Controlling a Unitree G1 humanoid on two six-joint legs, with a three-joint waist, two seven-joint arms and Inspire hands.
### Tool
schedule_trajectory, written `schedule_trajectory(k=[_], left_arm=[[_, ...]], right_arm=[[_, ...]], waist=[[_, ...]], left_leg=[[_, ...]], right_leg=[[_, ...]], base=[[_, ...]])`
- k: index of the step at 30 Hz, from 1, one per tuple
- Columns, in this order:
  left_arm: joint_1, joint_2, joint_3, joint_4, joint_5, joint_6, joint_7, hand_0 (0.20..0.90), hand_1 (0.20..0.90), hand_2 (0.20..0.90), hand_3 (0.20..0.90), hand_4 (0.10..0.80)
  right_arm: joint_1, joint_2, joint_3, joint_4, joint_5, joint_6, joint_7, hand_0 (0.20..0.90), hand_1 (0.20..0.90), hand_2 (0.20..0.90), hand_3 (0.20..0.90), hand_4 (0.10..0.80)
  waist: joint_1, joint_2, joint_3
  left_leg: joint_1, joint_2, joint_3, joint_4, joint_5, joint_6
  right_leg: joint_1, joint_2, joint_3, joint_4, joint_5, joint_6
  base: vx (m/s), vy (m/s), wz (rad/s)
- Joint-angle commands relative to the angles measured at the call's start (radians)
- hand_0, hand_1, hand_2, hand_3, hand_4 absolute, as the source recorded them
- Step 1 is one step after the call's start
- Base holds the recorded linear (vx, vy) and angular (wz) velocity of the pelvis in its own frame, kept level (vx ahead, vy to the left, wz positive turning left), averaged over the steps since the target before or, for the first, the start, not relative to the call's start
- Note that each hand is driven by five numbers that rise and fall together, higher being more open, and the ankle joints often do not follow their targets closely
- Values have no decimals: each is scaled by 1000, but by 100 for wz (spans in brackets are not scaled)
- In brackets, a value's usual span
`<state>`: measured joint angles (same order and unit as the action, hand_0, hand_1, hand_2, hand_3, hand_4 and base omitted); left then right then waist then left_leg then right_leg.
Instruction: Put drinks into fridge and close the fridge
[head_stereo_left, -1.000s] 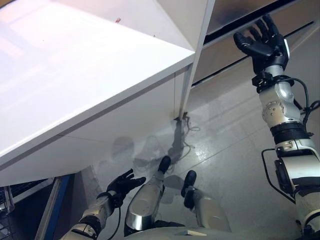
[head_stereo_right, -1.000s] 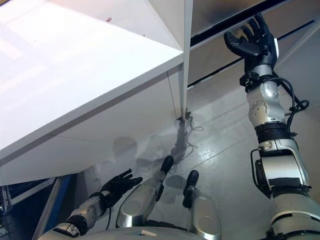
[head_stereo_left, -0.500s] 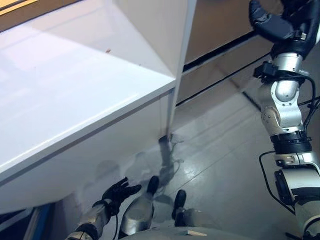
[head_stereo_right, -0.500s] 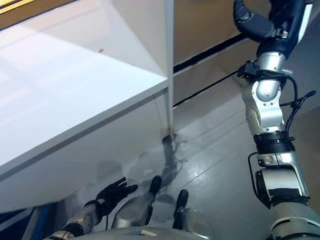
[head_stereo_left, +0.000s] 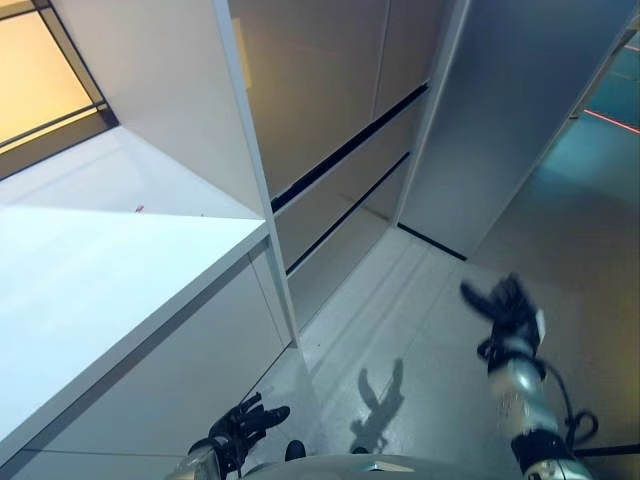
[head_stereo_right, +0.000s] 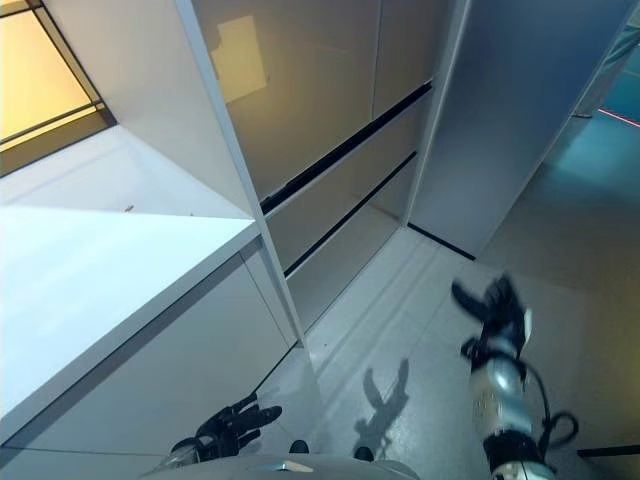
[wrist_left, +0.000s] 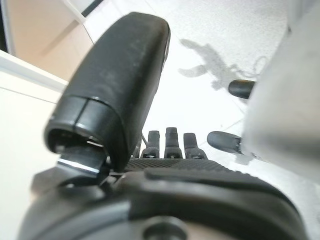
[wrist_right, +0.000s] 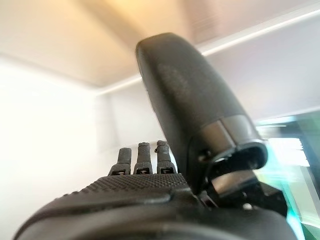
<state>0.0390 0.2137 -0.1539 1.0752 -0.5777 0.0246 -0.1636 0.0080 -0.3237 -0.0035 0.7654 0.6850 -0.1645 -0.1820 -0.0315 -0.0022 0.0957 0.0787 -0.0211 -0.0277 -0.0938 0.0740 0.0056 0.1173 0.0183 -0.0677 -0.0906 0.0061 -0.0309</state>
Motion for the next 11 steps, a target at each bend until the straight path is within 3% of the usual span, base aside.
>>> schedule_trajectory(k=[1, 2, 5, 7, 11], left_arm=[[-30, 31, 18, 106, 34, -31, -57, 900, 900, 900, 900, 800], [-33, 31, 25, 125, 45, -36, -68, 900, 900, 900, 900, 800], [-38, 30, 31, 148, 53, -43, -78, 900, 900, 900, 900, 800], [-44, 27, 49, 191, 71, -58, -96, 900, 900, 900, 900, 800], [-34, 26, 69, 206, 99, -59, -97, 900, 900, 900, 900, 800]], right_arm=[[-77, 26, 4, 126, -27, 46, 131, 900, 900, 900, 900, 800], [-77, 38, -10, 238, -43, 51, 157, 900, 900, 900, 900, 800], [-77, 47, -22, 329, -42, 60, 161, 900, 900, 900, 900, 800], [-70, 63, -50, 483, -70, 113, 170, 900, 900, 900, 900, 800], [-37, 76, -58, 560, -123, 209, 133, 900, 900, 900, 900, 800]], waist=[[25, -27, -45], [30, -26, -47], [36, -25, -48], [44, -21, -51], [46, -13, -53]], left_leg=[[21, -13, 47, 6, -79, 8], [24, -13, 48, 6, -81, 9], [27, -13, 46, 6, -82, 10], [31, -14, 44, 6, -83, 13], [36, -16, 40, 6, -83, 15]], right_leg=[[-38, -40, 27, 4, 46, 69], [-34, -41, 22, 3, 44, 69], [-30, -41, 18, 3, 43, 69], [-22, -39, 13, 3, 41, 67], [-17, -38, 11, 4, 41, 68]], base=[[23, -1, 7], [26, 0, 4], [0, 0, 0], [15, 4, -1], [0, 0, 0]])
